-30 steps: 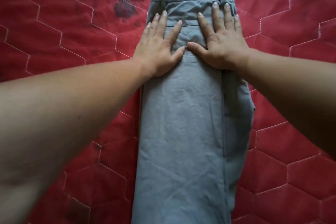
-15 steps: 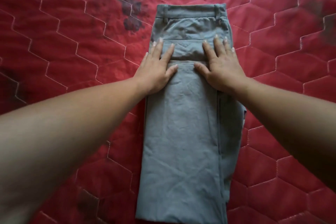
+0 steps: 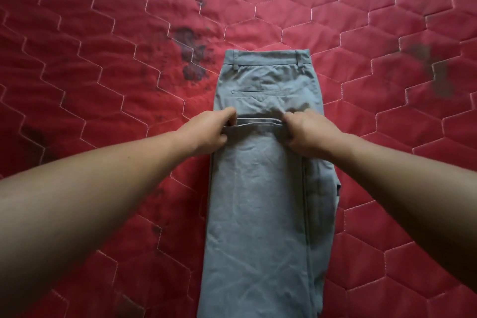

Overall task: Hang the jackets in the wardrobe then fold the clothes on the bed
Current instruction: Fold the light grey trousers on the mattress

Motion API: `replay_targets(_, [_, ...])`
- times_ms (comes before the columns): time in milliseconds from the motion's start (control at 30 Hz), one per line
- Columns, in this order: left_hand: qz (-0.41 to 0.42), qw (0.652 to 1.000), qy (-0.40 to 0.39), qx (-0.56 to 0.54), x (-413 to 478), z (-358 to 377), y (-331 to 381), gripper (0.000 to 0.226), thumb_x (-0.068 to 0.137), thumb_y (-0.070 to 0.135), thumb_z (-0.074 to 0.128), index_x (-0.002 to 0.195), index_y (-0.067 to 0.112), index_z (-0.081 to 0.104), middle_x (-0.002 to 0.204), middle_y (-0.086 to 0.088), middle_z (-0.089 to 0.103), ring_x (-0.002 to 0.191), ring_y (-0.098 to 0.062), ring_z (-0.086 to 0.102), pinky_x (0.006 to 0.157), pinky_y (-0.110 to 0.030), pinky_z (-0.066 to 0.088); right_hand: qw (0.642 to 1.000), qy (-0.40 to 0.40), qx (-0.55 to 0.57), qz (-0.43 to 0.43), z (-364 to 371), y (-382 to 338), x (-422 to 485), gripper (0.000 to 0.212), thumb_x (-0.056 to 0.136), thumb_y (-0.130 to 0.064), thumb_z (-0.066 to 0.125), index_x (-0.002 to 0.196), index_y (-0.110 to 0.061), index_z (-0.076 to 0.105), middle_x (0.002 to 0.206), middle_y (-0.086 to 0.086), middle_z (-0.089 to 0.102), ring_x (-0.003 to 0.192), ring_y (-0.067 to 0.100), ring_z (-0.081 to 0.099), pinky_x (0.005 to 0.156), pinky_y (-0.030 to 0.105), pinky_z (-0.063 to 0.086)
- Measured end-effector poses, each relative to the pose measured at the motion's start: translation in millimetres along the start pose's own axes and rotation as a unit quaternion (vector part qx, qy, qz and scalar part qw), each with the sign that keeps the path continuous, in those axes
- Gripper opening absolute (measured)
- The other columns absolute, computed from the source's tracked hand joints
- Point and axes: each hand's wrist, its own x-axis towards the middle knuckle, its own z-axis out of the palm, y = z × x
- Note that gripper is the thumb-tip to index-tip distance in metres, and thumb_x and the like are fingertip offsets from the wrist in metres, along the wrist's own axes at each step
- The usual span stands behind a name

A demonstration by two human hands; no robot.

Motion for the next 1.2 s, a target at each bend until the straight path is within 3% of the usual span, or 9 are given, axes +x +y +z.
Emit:
replay_targets(100, [0.016,0.999,-0.033,0.039,8.6,-19.3,-0.7,0.03,0.083,0.009,0.061,0.11,0.022,0.056,0.105,-0.008,0.067,0.095,-0.031,0.062,0.079,-0.036,0.051,0.997,-0.047,0.055,0.006,-21.1,1.6,7.3,0.014,0.077,-0.015,0.065,0.081,-0.021,0.053,0.094,0.011,0.065,0.093,0.033,0.063,0.067,0.031,0.044])
replay_targets(200, [0.021,0.999,-0.013,0.048,34.2,-54.9,1.2,0.03,0.083,0.006,0.062,0.109,0.02,0.059,0.109,-0.008,0.067,0.094,-0.025,0.06,0.077,-0.03,0.047,0.998,-0.021,0.053,0.015,-62.8,10.3,24.6,0.009,0.077,-0.008,0.065,0.079,-0.016,0.06,0.083,0.01,0.063,0.081,0.03,0.06,0.058,0.029,0.034])
replay_targets(367, [-0.022,0.995,0.097,0.028,87.1,-116.6,9.0,0.034,0.083,0.003,0.057,0.114,0.018,0.061,0.118,-0.011,0.065,0.096,-0.024,0.058,0.075,-0.028,0.043,0.99,0.089,0.087,0.071,-130.8,23.5,71.5,0.013,0.077,-0.003,0.061,0.087,-0.01,0.066,0.094,0.02,0.068,0.083,0.032,0.059,0.068,0.031,0.04])
replay_targets(533, [-0.071,0.993,0.094,0.006,110.0,-105.5,4.7,0.036,0.087,0.0,0.055,0.119,0.016,0.063,0.122,-0.014,0.064,0.103,-0.033,0.064,0.073,-0.029,0.05,0.981,0.117,0.104,0.118,-112.1,19.2,89.0,0.03,0.078,0.001,0.052,0.104,-0.006,0.066,0.111,0.024,0.065,0.103,0.039,0.061,0.075,0.033,0.043])
replay_targets(633, [-0.115,0.985,0.109,-0.073,113.8,-86.3,-1.1,0.047,0.088,0.003,0.056,0.132,0.018,0.054,0.125,-0.017,0.061,0.103,-0.035,0.066,0.075,-0.035,0.057,0.954,0.17,0.182,0.166,-92.1,18.0,91.9,0.045,0.085,-0.004,0.052,0.13,-0.012,0.053,0.132,0.023,0.05,0.11,0.042,0.058,0.092,0.041,0.05])
replay_targets(800, [-0.097,0.971,0.22,-0.022,99.5,-37.6,7.6,0.057,0.091,0.025,0.055,0.146,0.025,0.038,0.151,-0.015,0.028,0.136,-0.034,0.038,0.112,-0.047,0.037,0.955,0.222,0.151,0.129,-44.8,6.9,74.6,0.056,0.092,-0.028,0.057,0.144,-0.02,0.039,0.145,0.019,0.03,0.124,0.042,0.045,0.107,0.049,0.042])
replay_targets(967, [-0.037,0.987,0.114,0.106,109.4,9.9,-1.6,0.07,0.1,0.053,0.034,0.16,0.033,0.003,0.167,-0.01,-0.015,0.153,-0.029,-0.016,0.123,-0.054,0.006,0.98,0.141,0.062,0.129,-2.3,10.8,88.0,0.072,0.099,-0.06,0.032,0.16,-0.033,0.007,0.168,0.013,-0.011,0.155,0.034,-0.005,0.122,0.056,0.004])
replay_targets(1100, [-0.027,0.989,0.088,0.115,121.2,21.2,-19.5,0.073,0.097,0.062,0.022,0.158,0.034,-0.008,0.165,-0.01,-0.023,0.151,-0.027,-0.023,0.123,-0.055,-0.002,0.975,0.181,0.047,0.121,20.9,17.2,95.2,0.073,0.095,-0.067,0.017,0.16,-0.037,0.001,0.168,0.009,-0.015,0.155,0.029,-0.012,0.121,0.061,-0.001])
replay_targets(1200, [-0.043,0.984,0.11,0.136,108.3,20.3,-10.5,0.074,0.097,0.061,0.021,0.159,0.029,-0.004,0.166,-0.013,-0.017,0.153,-0.029,-0.018,0.122,-0.057,-0.001,0.974,0.205,-0.019,0.089,17.8,6.5,83.0,0.073,0.099,-0.061,0.017,0.161,-0.022,0.014,0.168,0.017,-0.005,0.155,0.035,-0.005,0.12,0.065,0.0])
